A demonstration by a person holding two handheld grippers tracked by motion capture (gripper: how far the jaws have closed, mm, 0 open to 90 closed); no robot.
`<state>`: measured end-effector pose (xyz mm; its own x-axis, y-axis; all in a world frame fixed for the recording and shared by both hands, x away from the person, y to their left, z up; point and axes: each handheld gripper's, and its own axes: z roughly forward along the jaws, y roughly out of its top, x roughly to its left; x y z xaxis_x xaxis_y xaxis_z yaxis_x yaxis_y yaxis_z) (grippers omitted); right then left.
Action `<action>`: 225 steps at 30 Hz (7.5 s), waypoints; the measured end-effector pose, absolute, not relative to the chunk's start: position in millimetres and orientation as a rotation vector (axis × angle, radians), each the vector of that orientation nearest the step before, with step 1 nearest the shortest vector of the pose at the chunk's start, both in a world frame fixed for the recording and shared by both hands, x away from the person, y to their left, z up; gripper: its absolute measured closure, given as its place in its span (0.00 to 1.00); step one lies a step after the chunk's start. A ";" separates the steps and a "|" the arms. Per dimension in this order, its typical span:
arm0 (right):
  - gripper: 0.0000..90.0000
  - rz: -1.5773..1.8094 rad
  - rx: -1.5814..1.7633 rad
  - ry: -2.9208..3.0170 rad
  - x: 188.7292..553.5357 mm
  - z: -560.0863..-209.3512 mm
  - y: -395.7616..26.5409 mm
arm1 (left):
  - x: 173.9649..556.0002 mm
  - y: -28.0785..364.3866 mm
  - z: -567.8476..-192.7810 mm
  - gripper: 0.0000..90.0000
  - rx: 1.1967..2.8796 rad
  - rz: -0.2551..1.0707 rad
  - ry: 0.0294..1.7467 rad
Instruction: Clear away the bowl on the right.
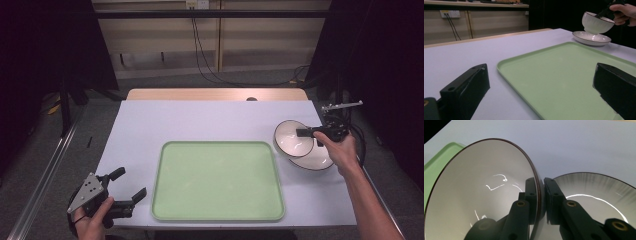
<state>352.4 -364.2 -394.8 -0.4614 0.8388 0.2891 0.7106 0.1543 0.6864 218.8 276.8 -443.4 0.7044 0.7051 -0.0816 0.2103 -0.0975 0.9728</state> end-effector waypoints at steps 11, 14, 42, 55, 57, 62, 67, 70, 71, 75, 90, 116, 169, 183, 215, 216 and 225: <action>0.91 1.201 1.461 2.324 364.5 -386.0 -333.7 | 218.6 276.5 -444.2 0.01 1.655 0.482 0.749; 0.91 1.201 1.437 2.348 370.7 -383.5 -323.2 | 218.9 276.9 -444.5 0.01 1.656 0.483 0.754; 0.91 1.142 1.461 2.416 396.1 -395.1 -293.0 | 219.5 276.8 -444.1 0.01 1.663 0.490 0.752; 0.91 1.055 1.516 2.446 408.2 -408.3 -284.1 | 219.3 276.6 -444.1 0.01 1.658 0.486 0.753; 0.91 1.030 1.524 2.447 408.3 -411.4 -282.7 | 219.2 276.9 -444.2 0.01 1.655 0.484 0.750; 0.91 1.009 1.530 2.470 407.6 -419.0 -278.8 | 219.2 275.8 -444.2 0.01 1.644 0.478 0.750; 0.91 1.016 1.537 2.485 408.2 -426.1 -276.5 | 219.3 276.9 -444.2 0.01 1.655 0.481 0.750; 0.91 1.013 1.539 2.493 408.4 -429.0 -274.3 | 219.4 276.9 -444.2 0.01 1.654 0.481 0.749; 0.91 1.014 1.532 2.494 408.6 -429.7 -274.1 | 219.5 277.0 -444.2 0.01 1.656 0.481 0.749; 0.91 1.011 1.541 2.497 408.7 -431.3 -274.4 | 219.3 277.3 -444.3 0.01 1.656 0.483 0.749; 0.91 0.972 1.549 2.516 411.8 -440.0 -269.0 | 219.3 277.3 -444.1 0.01 1.653 0.483 0.748; 0.92 0.930 1.494 2.499 409.3 -448.4 -266.0 | 219.7 277.2 -444.6 0.01 1.658 0.484 0.752; 0.03 1.063 1.418 2.173 393.9 -436.5 -284.9 | 219.2 277.7 -444.3 0.01 1.649 0.492 0.759; 0.03 1.054 1.350 2.098 367.1 -421.7 -300.6 | 219.1 278.0 -444.2 0.01 1.657 0.493 0.755; 0.03 1.185 1.336 1.958 276.6 -416.2 -333.3 | 220.4 277.0 -444.4 0.01 1.643 0.495 0.775; 0.03 1.195 1.333 1.957 272.8 -415.7 -333.8 | 220.4 276.9 -444.4 0.01 1.642 0.494 0.775; 0.03 1.226 1.288 1.916 243.3 -417.5 -335.1 | 221.0 276.3 -444.3 0.01 1.642 0.500 0.783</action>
<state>243.3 -335.1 -417.5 -0.4118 0.9092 0.0619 0.4370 0.1374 0.8889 221.0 276.3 -444.3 0.6822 0.7254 -0.0919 0.2212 -0.0850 0.9715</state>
